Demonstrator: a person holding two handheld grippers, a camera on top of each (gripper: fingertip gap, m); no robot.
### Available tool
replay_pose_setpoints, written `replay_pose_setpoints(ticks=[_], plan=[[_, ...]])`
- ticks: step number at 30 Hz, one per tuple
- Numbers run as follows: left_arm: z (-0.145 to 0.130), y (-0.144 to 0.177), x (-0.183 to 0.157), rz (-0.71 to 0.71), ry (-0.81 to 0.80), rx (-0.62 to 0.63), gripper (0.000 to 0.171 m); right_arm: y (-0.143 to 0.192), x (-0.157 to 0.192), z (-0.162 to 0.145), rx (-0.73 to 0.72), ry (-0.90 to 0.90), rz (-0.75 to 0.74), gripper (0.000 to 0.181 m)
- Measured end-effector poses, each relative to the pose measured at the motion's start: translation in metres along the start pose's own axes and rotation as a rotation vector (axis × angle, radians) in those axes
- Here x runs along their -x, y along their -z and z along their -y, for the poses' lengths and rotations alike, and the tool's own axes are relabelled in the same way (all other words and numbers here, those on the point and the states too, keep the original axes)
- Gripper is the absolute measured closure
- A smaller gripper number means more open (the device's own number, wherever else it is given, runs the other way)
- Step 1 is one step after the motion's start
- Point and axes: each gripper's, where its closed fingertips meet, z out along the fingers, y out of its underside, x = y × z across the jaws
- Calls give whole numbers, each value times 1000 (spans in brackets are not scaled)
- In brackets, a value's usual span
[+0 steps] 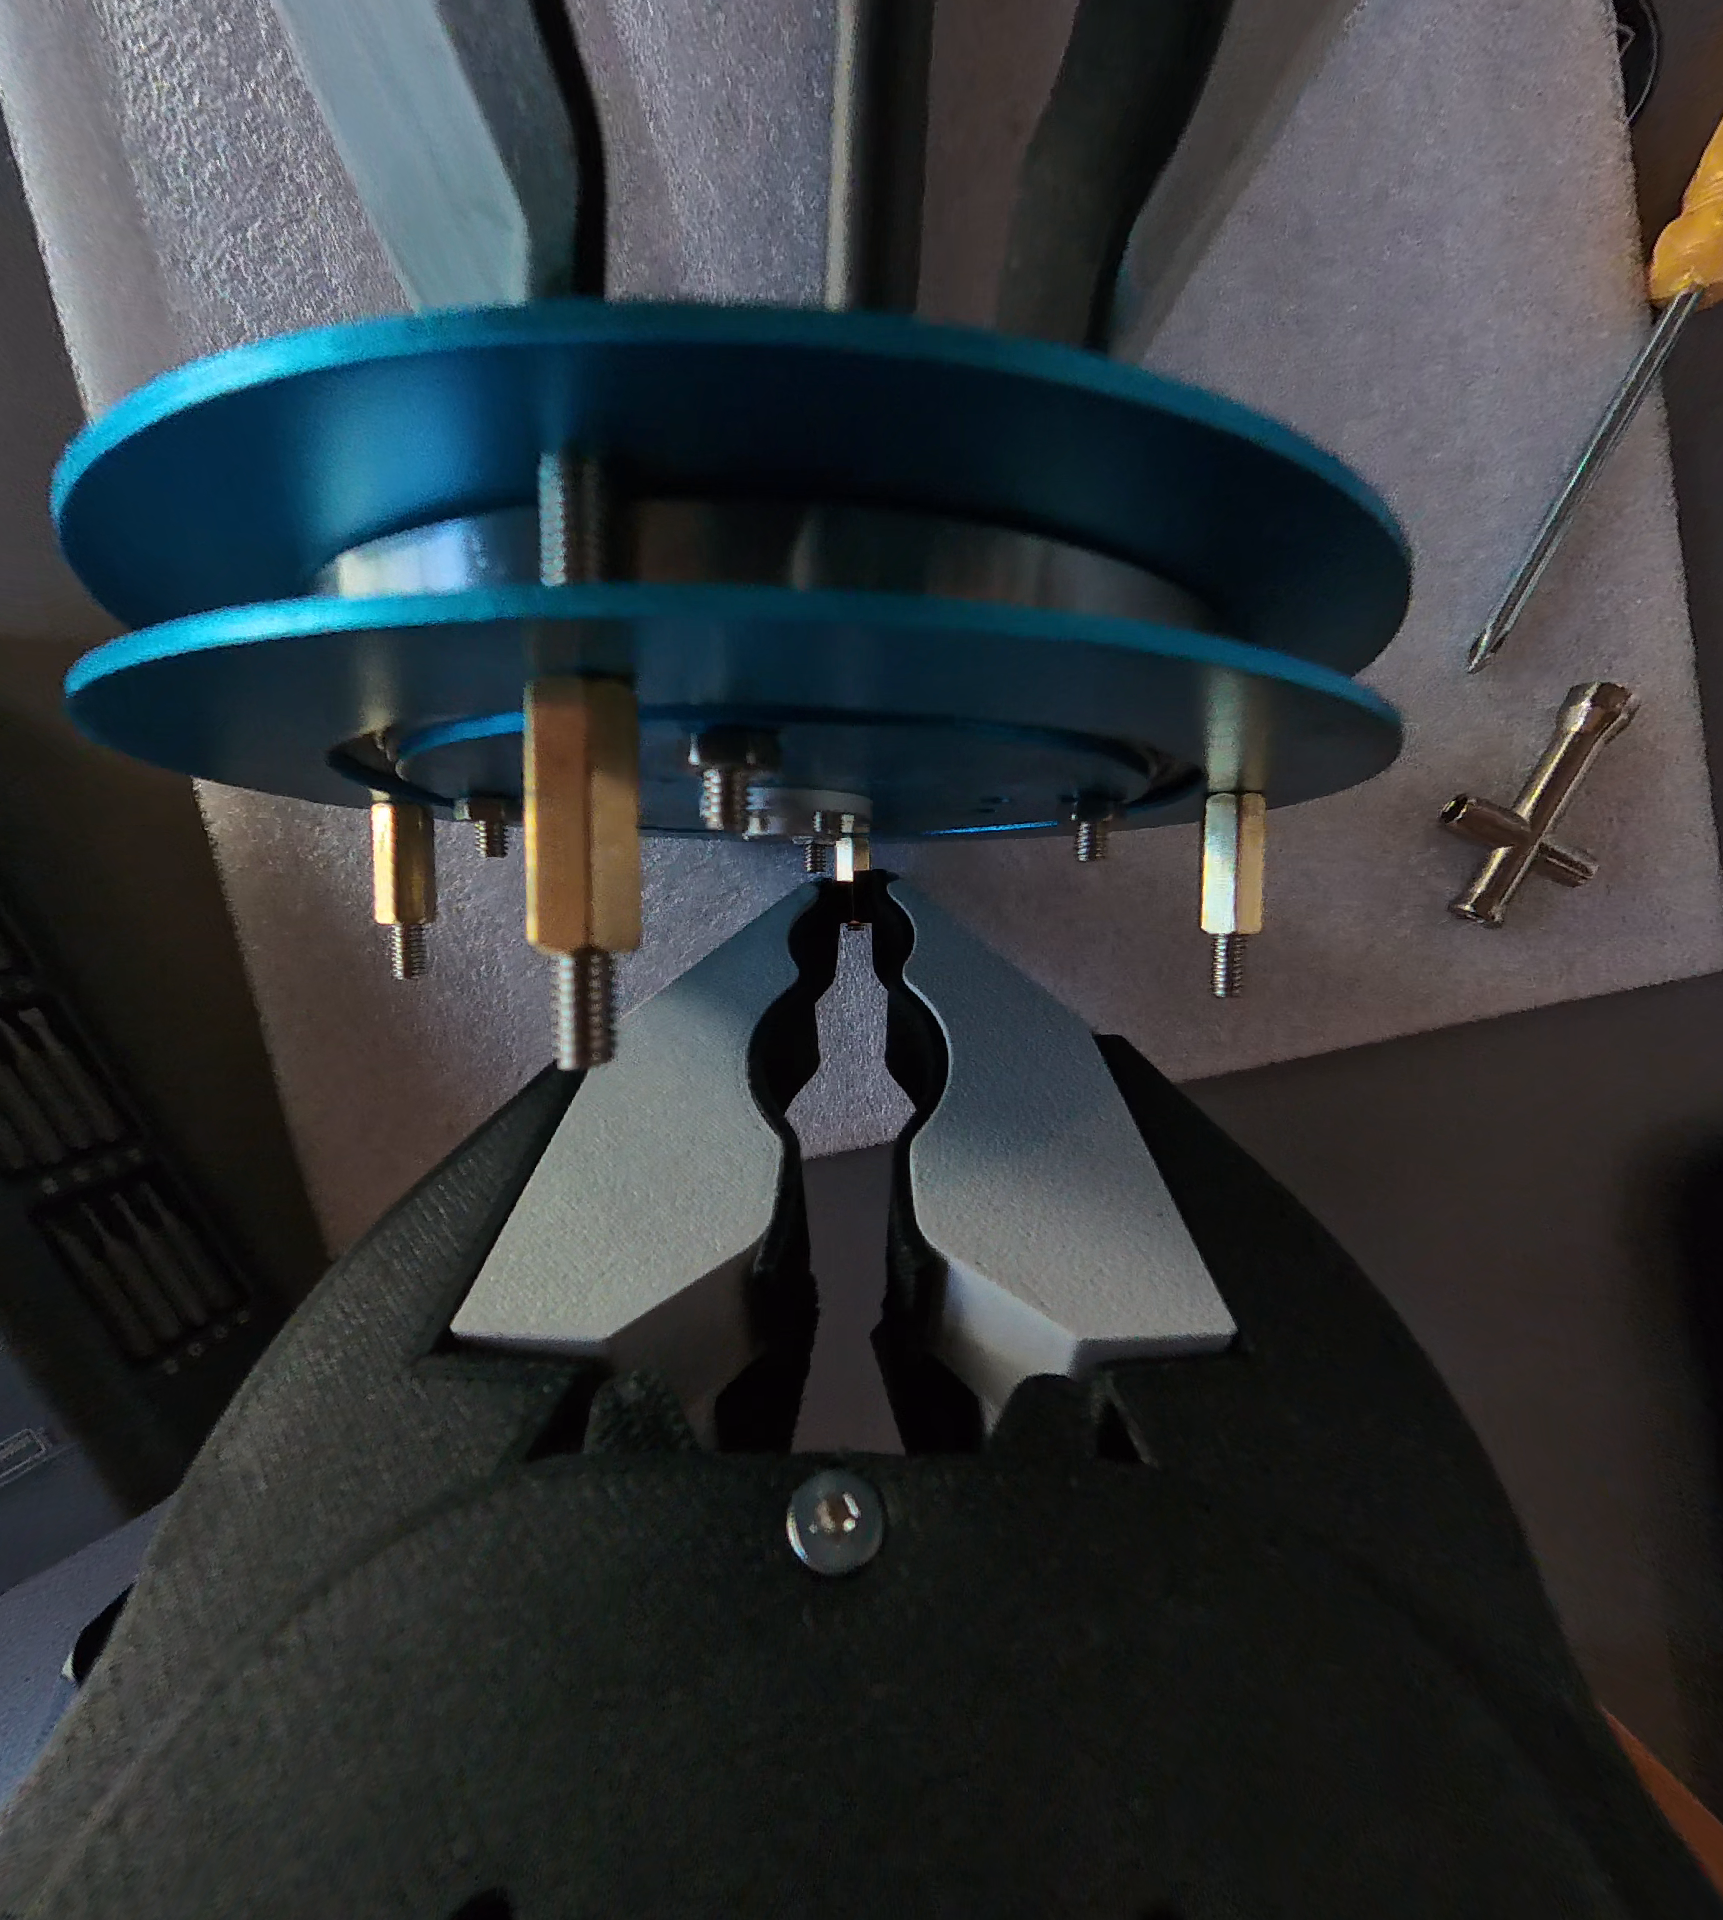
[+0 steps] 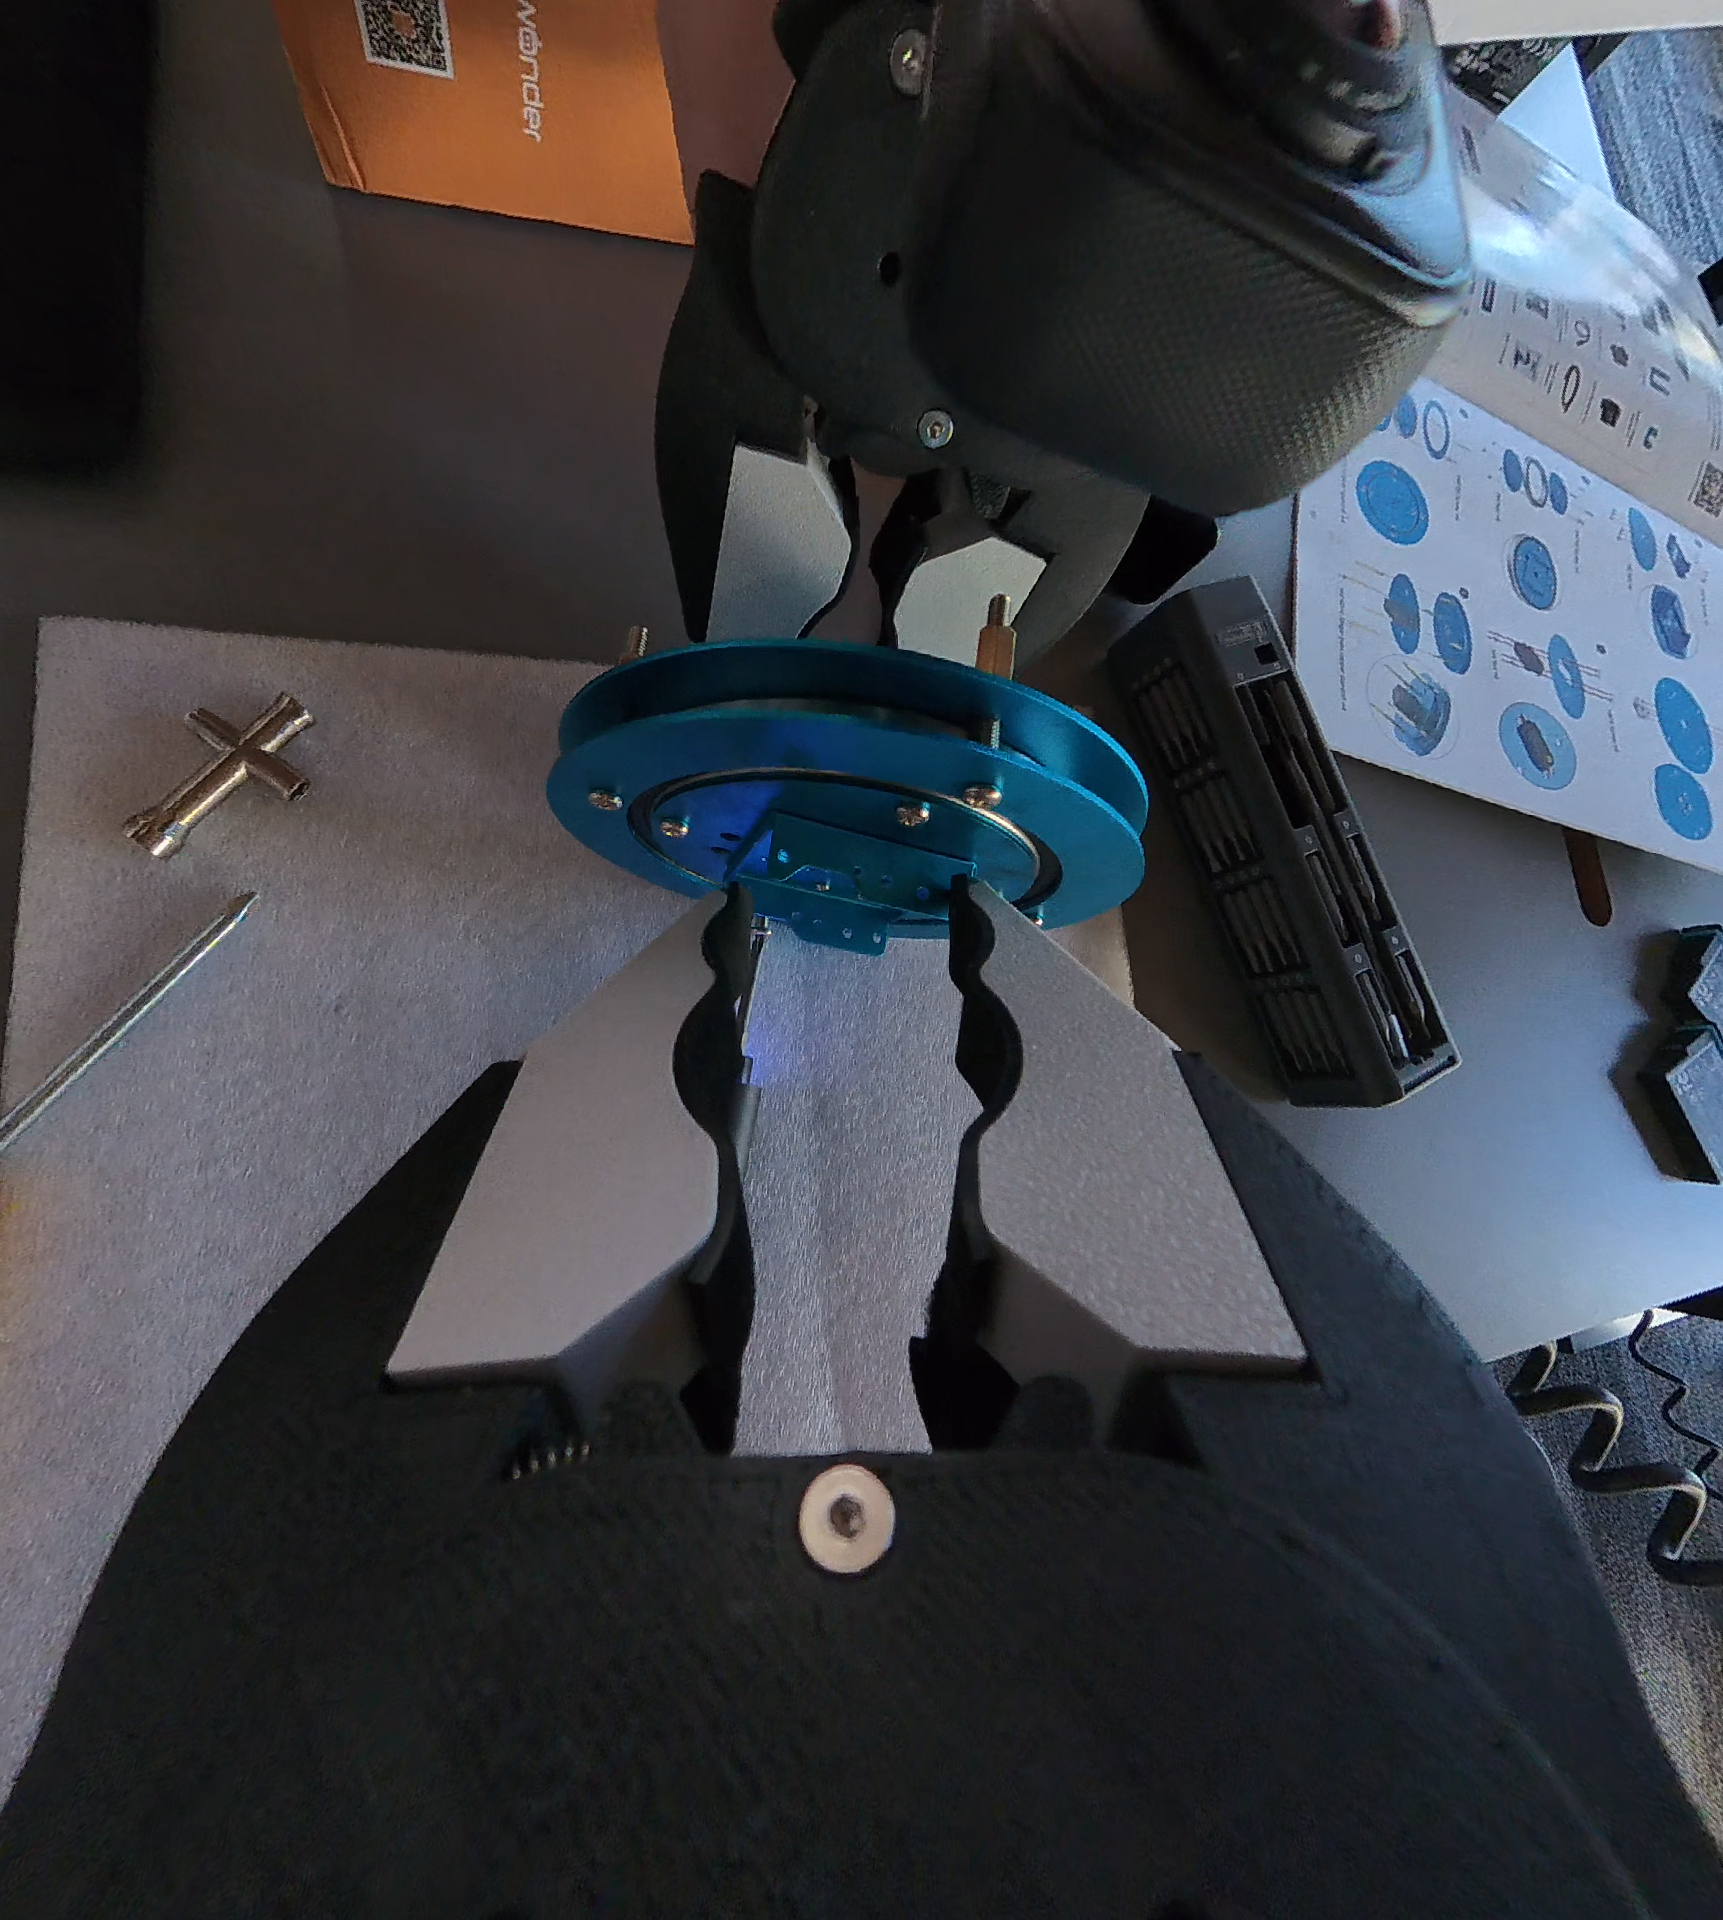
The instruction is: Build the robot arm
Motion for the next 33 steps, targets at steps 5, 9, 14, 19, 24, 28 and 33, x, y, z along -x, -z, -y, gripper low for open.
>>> replay_pose_setpoints(ticks=[5, 9, 14, 19, 24, 28, 33], plan=[[0, 0, 0, 10, -14, -5, 167, -1, 0, 0, 11, 10, -2, 144], [0, 0, 0, 13, -20, -4, 167, -1, 0, 0, 17, 15, -1, 143], [0, 0, 0, 19, -24, -6, 167, 1, -1, -1, 24, 16, -3, 142], [0, 0, 0, 23, -31, 0, 167, 2, -2, -2, 31, 21, -9, 142], [-1, -1, 0, 24, -30, -5, 167, 5, -7, -6, 43, 18, -28, 140], [0, -1, 0, 23, -29, -5, 167, 7, -8, -9, 43, 8, -32, 140], [-1, -1, 0, 24, -35, 3, 167, 10, -8, -12, 50, 3, -31, 140]])
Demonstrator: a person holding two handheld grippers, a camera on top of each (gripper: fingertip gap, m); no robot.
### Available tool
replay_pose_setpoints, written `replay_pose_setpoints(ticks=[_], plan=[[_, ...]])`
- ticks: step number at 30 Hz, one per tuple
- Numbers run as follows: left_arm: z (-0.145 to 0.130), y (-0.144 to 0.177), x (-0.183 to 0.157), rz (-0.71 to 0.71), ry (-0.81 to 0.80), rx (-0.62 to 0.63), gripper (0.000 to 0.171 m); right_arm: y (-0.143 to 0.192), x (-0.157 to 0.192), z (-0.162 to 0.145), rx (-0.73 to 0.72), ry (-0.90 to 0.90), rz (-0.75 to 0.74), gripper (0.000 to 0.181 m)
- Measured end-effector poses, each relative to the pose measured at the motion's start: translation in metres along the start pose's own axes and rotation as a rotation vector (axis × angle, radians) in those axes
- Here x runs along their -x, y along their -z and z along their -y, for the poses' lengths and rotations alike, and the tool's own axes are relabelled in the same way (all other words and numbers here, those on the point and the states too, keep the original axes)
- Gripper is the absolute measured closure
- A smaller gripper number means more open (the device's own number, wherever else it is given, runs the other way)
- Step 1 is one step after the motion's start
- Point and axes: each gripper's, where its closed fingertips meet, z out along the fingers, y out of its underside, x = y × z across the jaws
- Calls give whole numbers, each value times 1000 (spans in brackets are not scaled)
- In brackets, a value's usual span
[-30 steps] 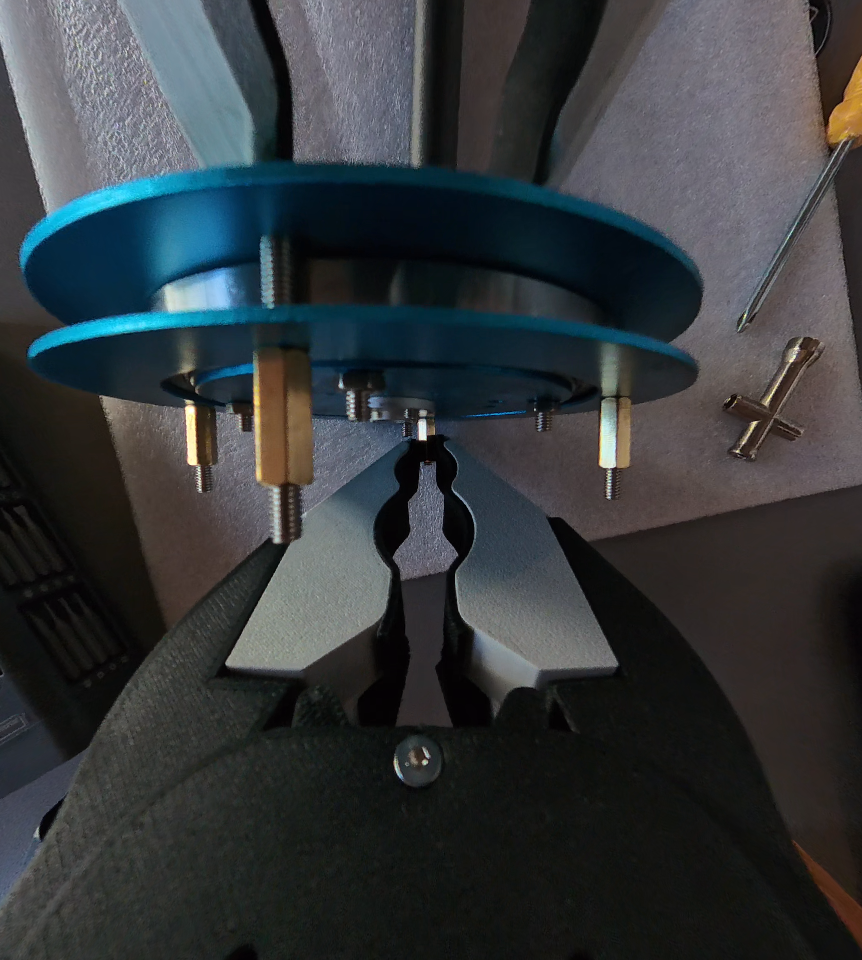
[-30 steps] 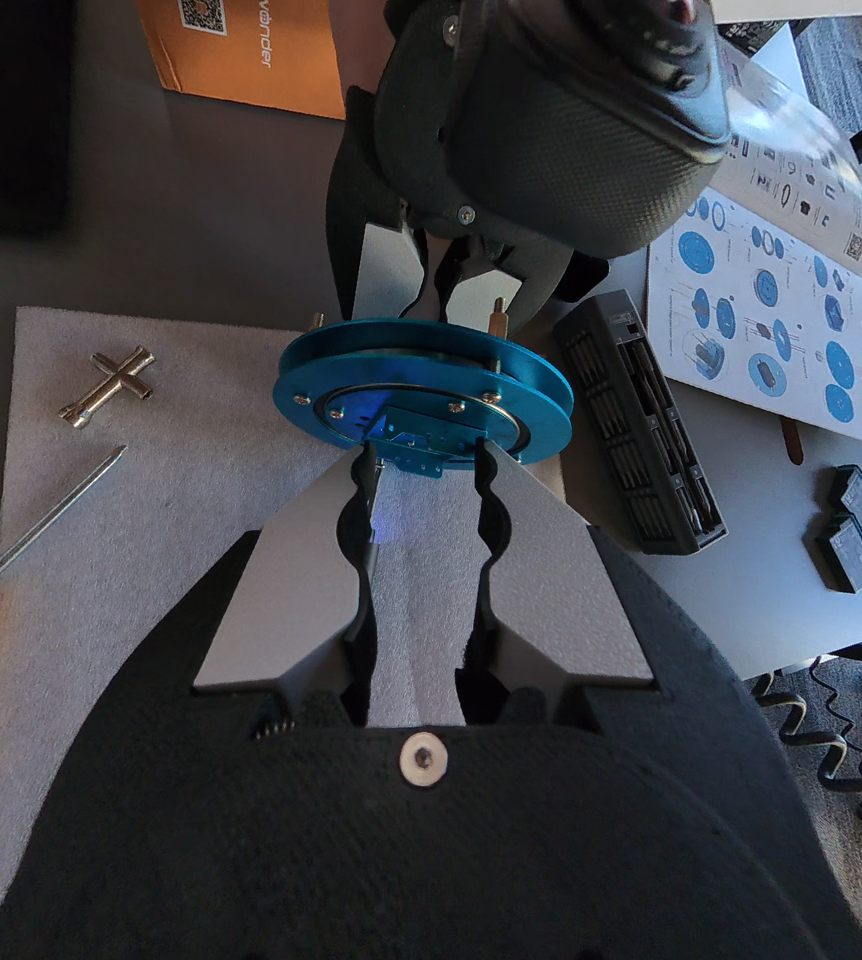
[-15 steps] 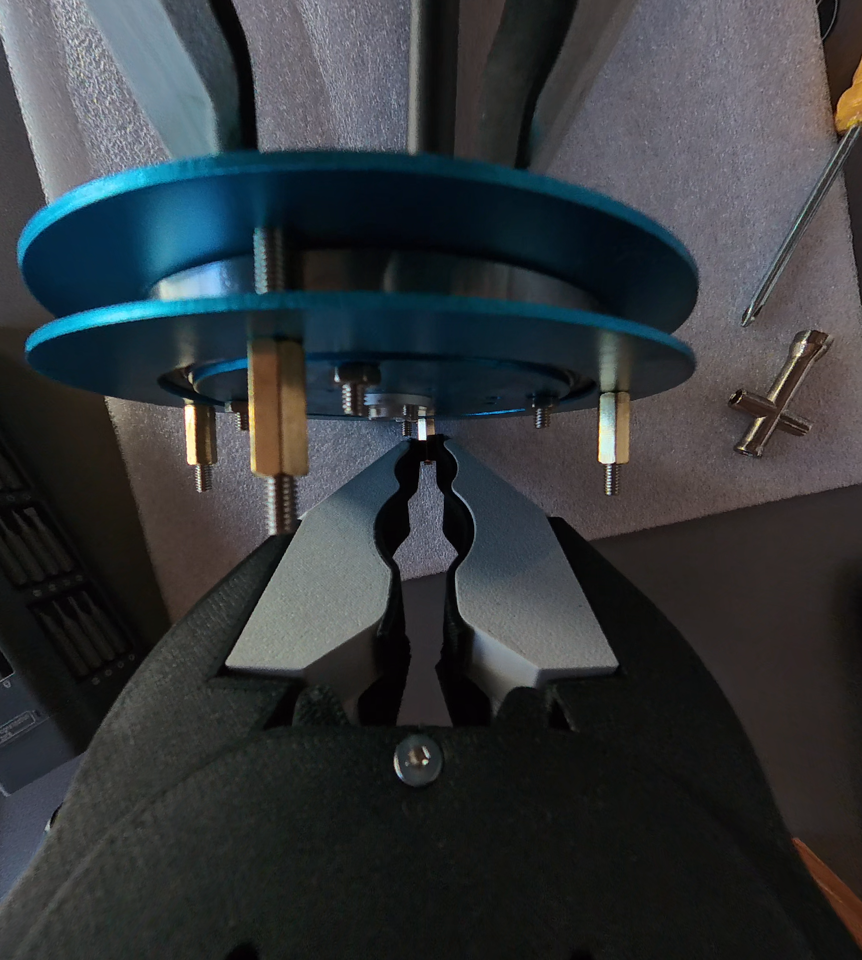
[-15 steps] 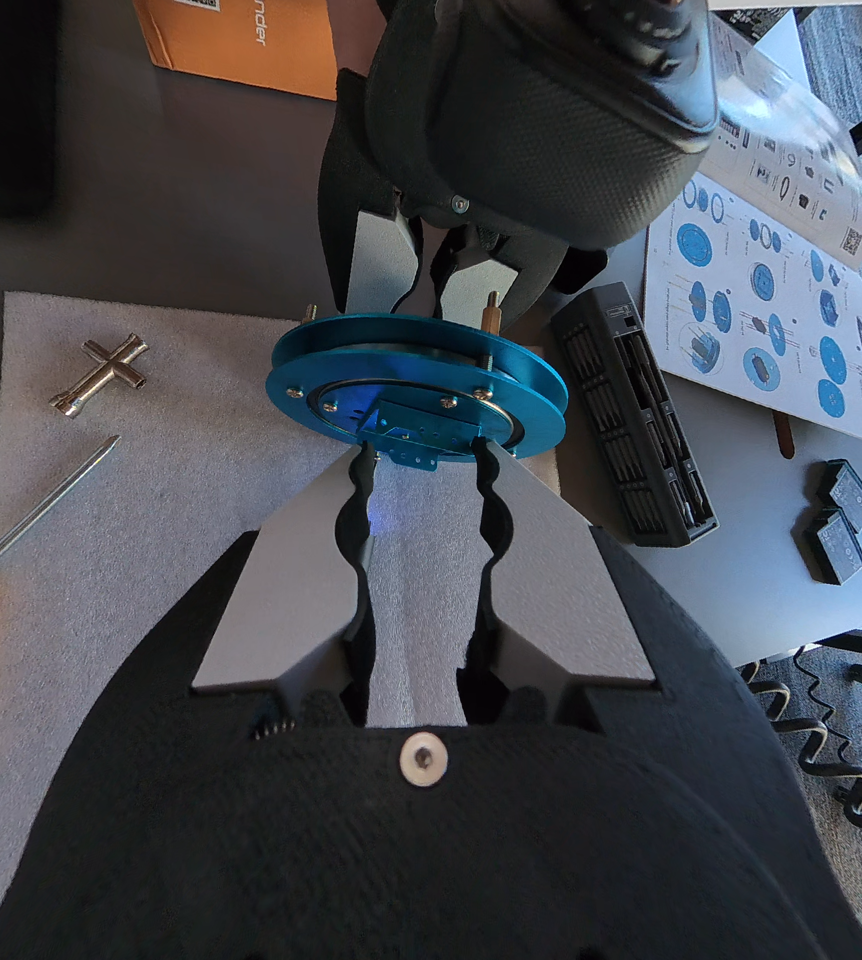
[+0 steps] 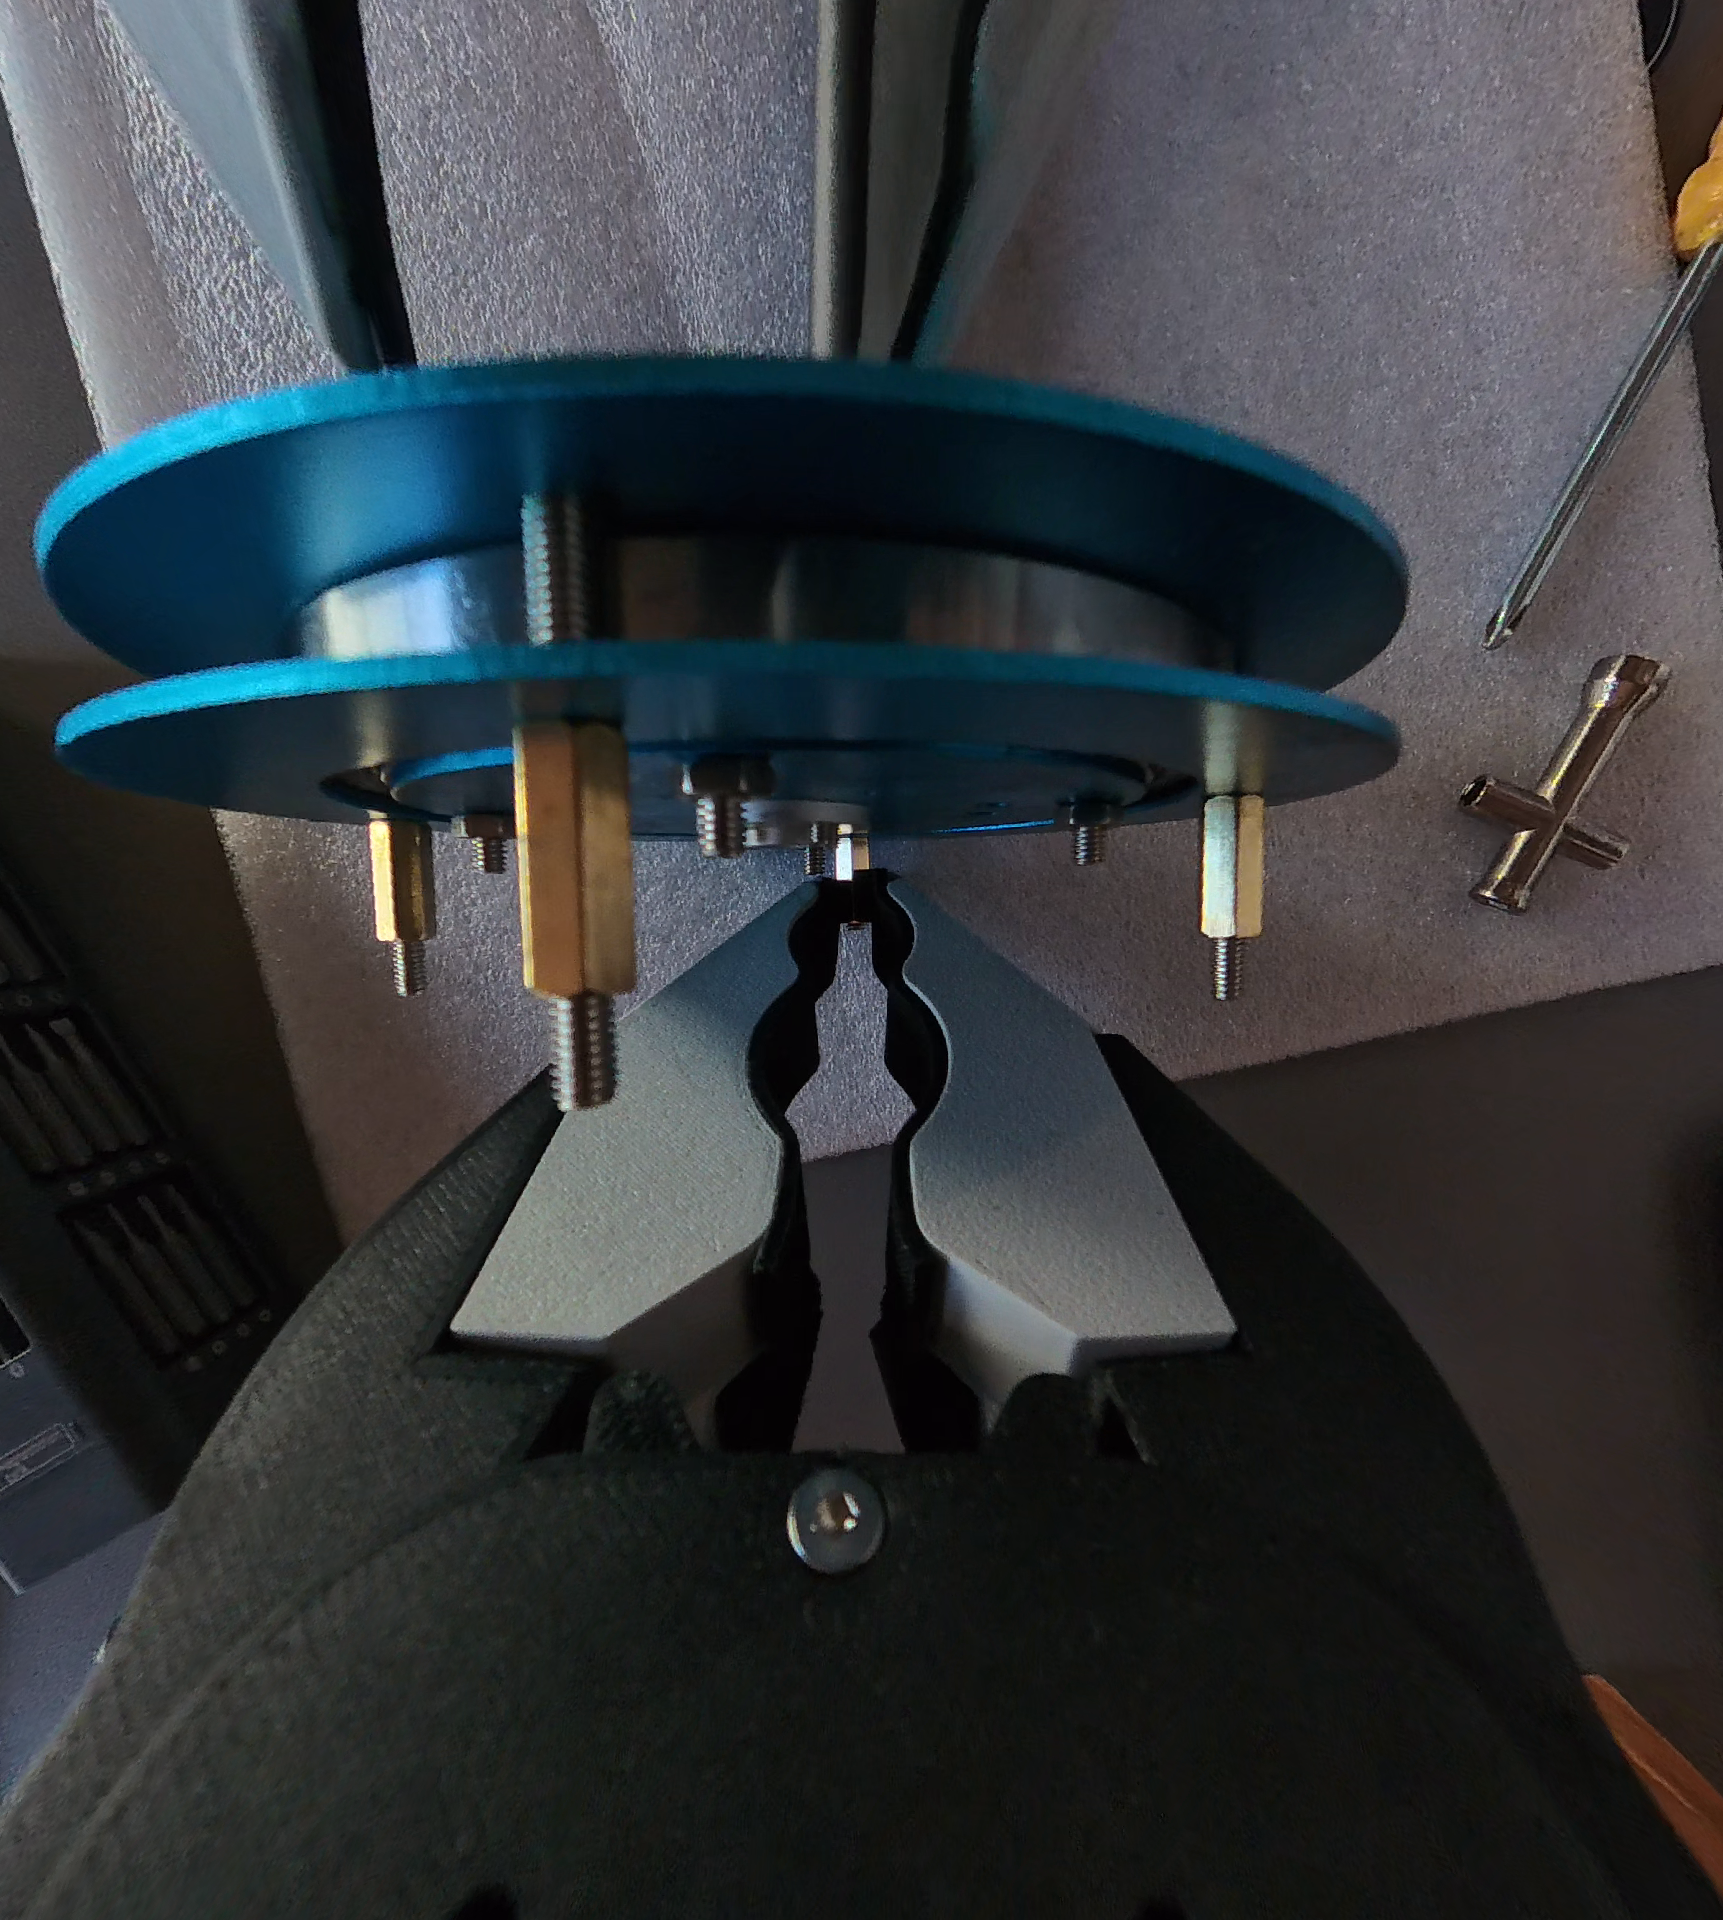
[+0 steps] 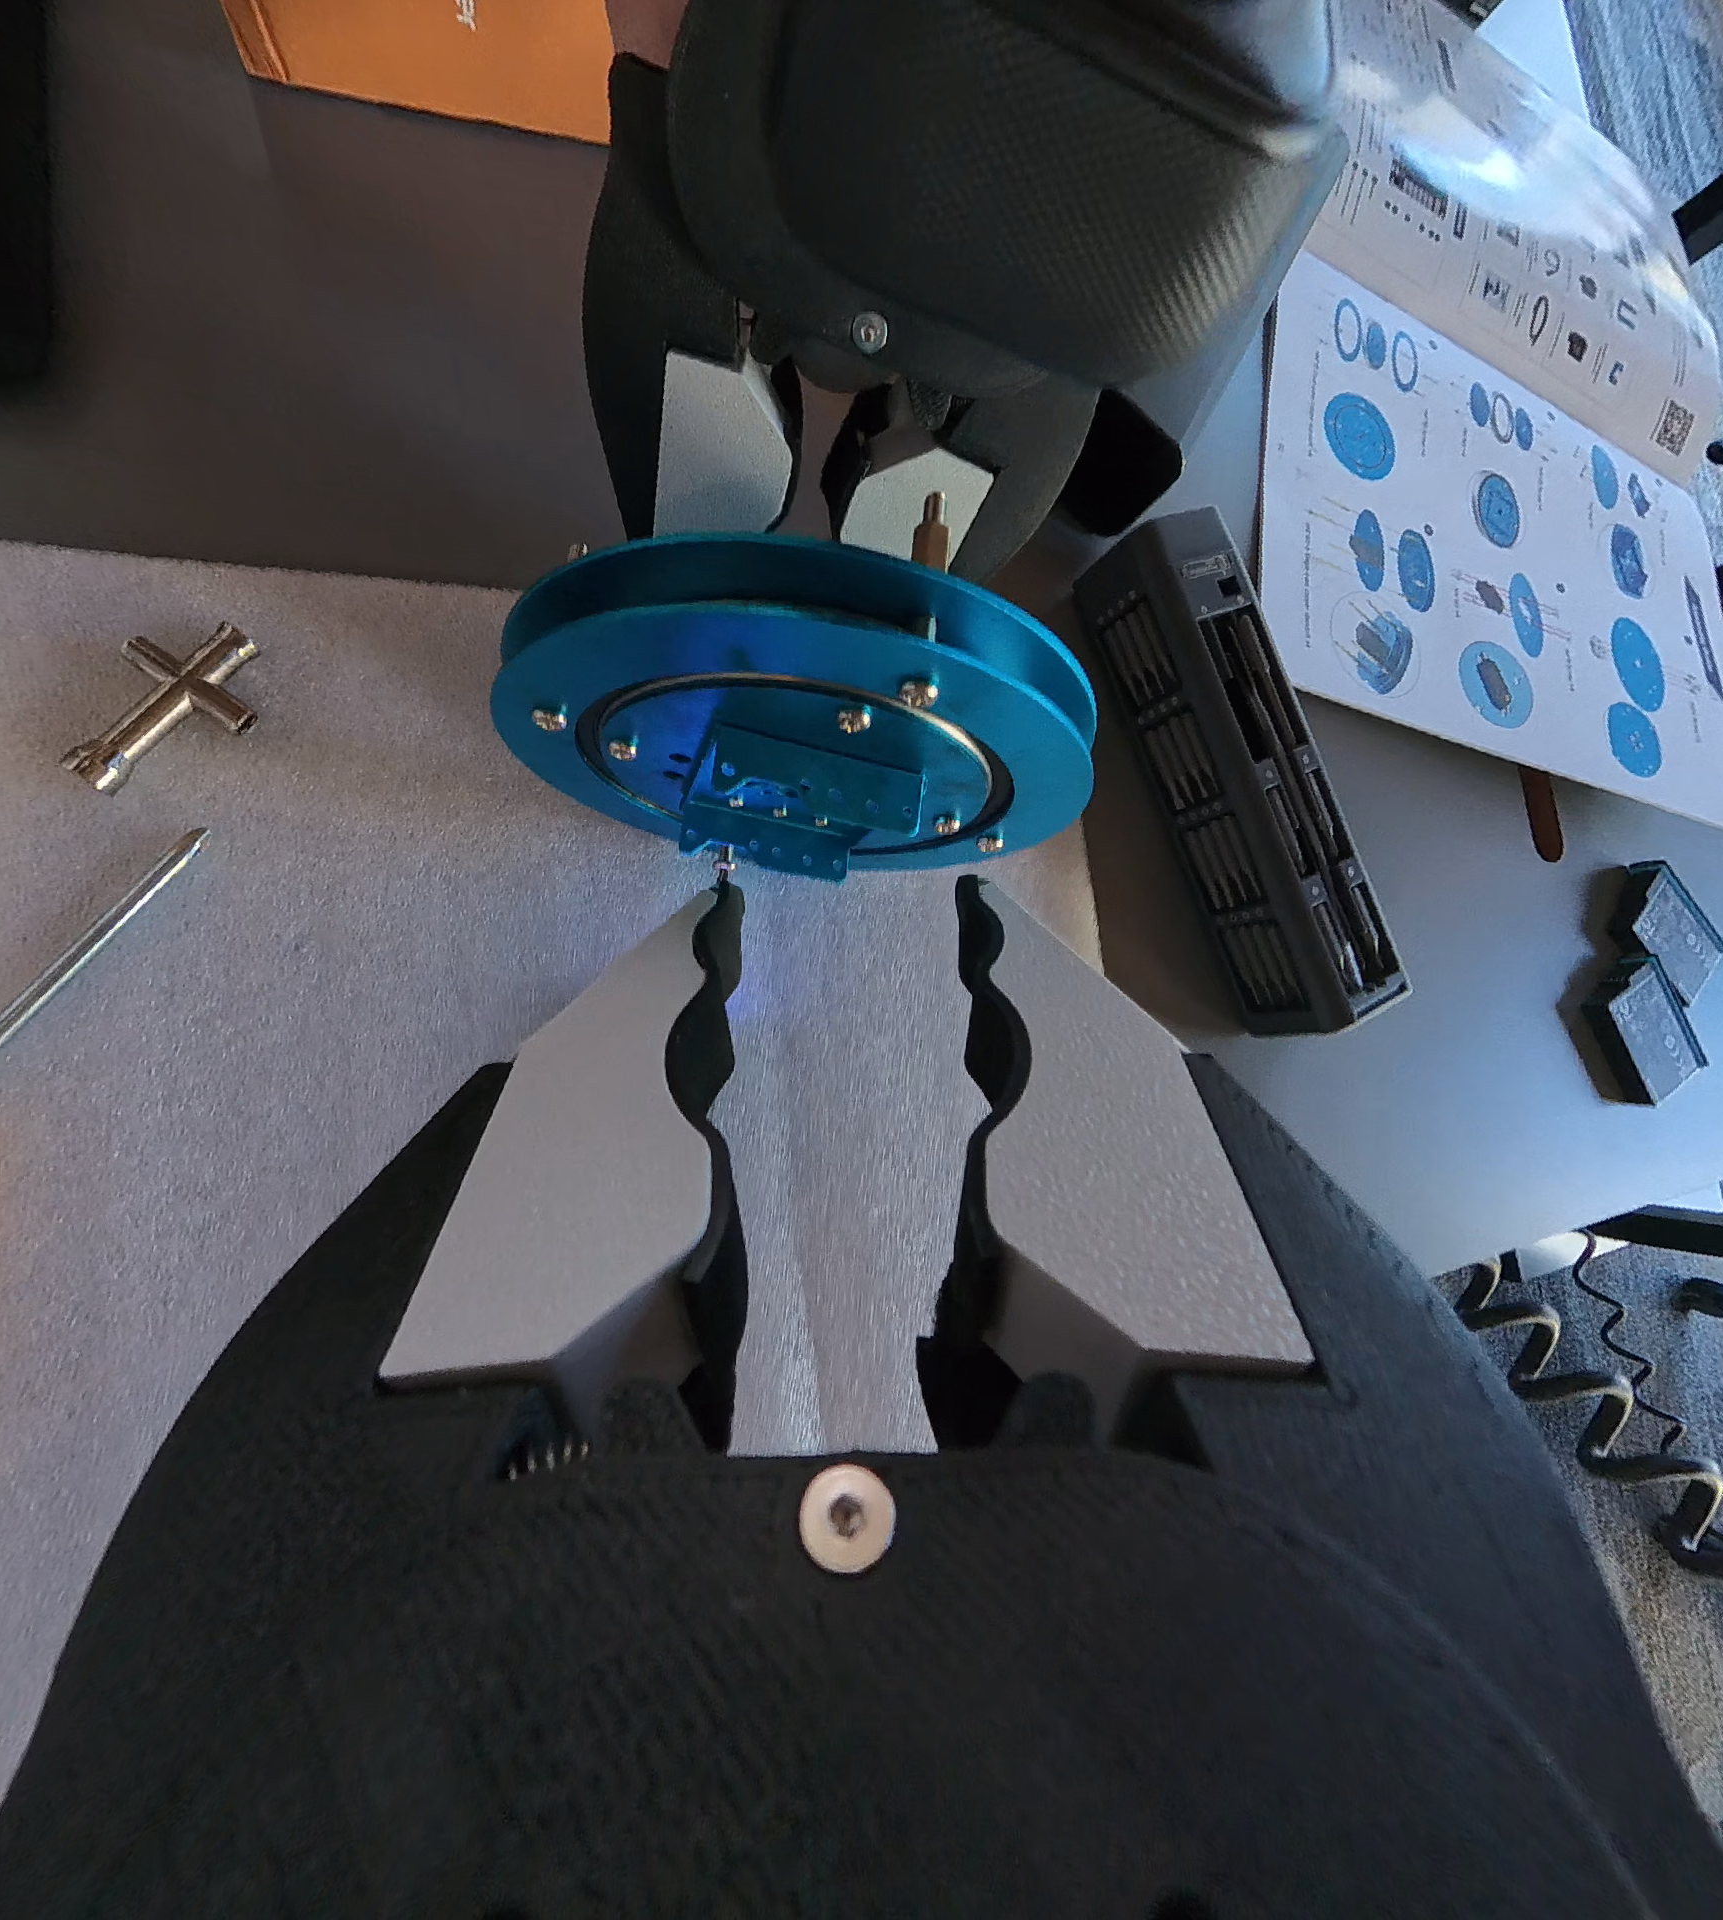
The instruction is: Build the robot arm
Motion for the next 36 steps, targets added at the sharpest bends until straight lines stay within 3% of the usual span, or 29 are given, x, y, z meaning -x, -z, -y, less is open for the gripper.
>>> replay_pose_setpoints(ticks=[8, 17, 24, 36], plan=[[0, 0, 0, 1, -4, 8, 167, 15, 11, -47, 67, -119, 38, 143], [0, 0, 0, 0, -4, 11, 167, 19, 47, -86, 135, -72, -3, 145], [0, 0, 0, 8, -7, 13, 167, 11, 48, -93, 140, -108, 46, 165], [0, 0, 0, 6, -4, 24, 167, 11, 48, -91, 71, -272, 309, 166]])
